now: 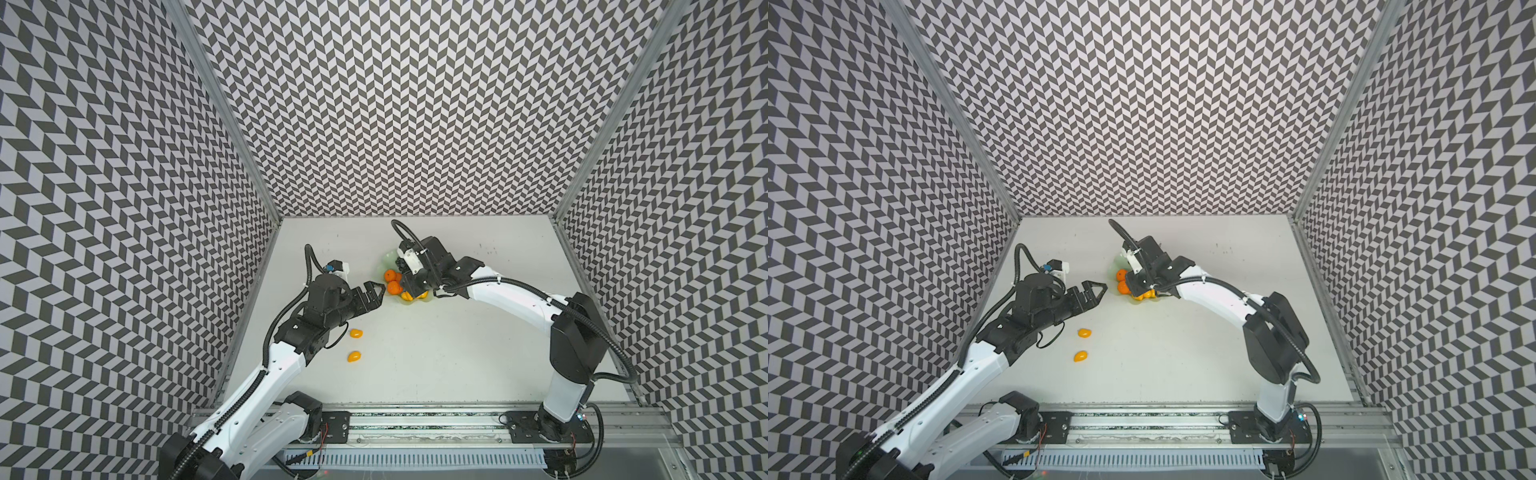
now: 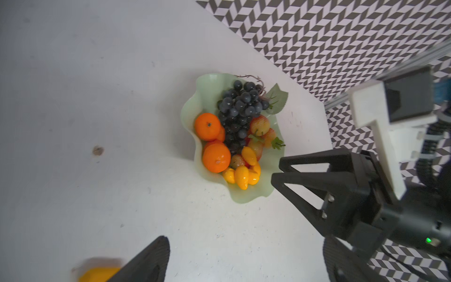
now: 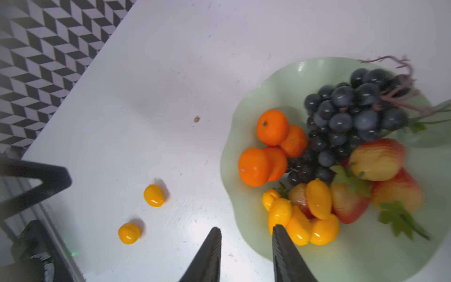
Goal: Arrange fruit in a fruit bowl
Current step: Place the fruit in the fruit bowl, then pick up the fruit from the middle-left of the table.
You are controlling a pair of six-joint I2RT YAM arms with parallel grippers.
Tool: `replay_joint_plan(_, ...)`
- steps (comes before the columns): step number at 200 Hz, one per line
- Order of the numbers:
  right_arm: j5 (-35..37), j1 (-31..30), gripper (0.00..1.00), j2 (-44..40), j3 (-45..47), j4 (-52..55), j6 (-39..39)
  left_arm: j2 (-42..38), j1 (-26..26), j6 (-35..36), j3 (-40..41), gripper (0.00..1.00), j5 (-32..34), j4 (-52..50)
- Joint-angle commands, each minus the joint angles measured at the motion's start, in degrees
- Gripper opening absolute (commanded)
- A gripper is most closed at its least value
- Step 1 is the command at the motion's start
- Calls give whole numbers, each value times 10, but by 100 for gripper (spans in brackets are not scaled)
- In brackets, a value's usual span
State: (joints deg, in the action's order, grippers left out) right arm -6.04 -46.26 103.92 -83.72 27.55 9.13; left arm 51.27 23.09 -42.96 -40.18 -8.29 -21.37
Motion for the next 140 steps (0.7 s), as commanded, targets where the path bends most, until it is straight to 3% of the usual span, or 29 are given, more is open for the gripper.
replay_joint_plan(1, -4, -38, 36, 5, 9, -25, 14, -39, -16, -20, 5, 100, 54, -98)
replay_joint_plan(51, -22, -91, 41, 64, -18, -47, 1, -108, -92, -15, 15, 100, 39, -150)
replay_joint_plan(140, -61, -131, 43, 190, -113, -45, -17, -115, -234, 29, 3, 100, -44, -168)
